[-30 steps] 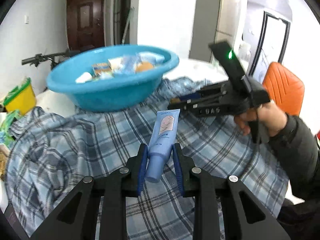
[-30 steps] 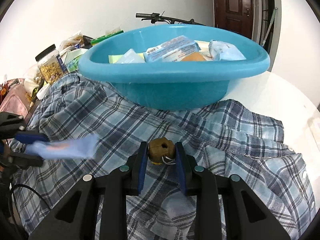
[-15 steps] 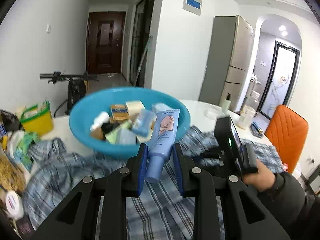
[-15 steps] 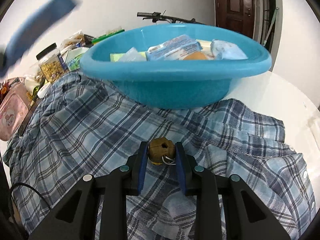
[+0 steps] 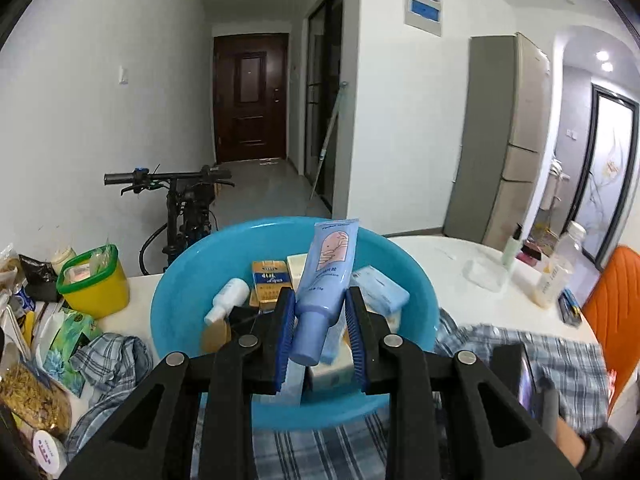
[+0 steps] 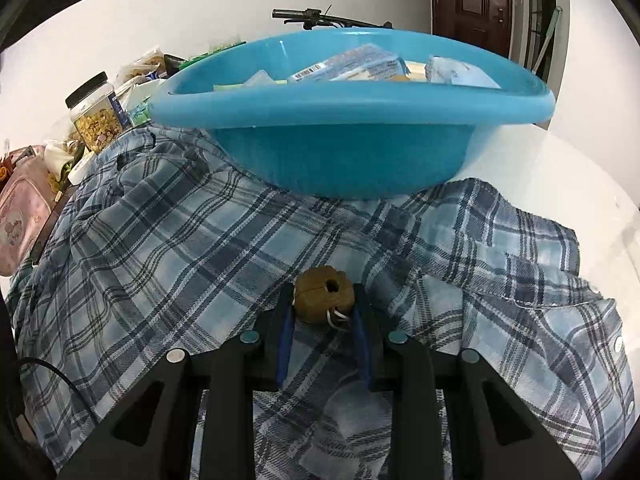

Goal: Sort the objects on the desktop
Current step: 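Carry the tube and figurine over the basin with both tools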

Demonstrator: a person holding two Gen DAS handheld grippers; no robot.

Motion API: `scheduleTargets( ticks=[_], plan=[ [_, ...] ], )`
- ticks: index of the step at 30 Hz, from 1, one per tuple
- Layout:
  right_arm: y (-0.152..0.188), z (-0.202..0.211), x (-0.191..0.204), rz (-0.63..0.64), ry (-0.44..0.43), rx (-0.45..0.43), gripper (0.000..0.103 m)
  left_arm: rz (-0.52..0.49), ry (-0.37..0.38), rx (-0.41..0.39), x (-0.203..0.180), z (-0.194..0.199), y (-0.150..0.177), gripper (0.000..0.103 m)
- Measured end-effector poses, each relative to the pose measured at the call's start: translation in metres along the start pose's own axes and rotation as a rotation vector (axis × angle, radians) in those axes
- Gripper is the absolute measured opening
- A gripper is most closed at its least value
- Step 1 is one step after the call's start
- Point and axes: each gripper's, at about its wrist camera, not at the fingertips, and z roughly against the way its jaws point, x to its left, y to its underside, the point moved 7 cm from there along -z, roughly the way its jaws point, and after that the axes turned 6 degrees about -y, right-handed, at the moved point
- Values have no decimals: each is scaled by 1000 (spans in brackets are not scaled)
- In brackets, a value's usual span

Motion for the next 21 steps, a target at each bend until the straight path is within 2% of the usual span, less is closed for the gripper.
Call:
scheduleTargets(
  ticks=[2,5,9,12,21],
  plan=[
    [0,0,0,3,3,-1,25,1,-5,5,1,-11,-7,27],
    [0,1,1,-1,-1,-5,25,-26,-56,-2,3,-25,-11,28],
    [-3,5,2,-3,-15,-25,25,-9,-49,5,7,-42,-5,27],
    [-6,10,8,2,-48,-46,25,-1,-48,44,12,-57,1,28],
    [-16,28,12,19,-47,-98,25,24,-71,30,31,-53,-1,27]
  ],
)
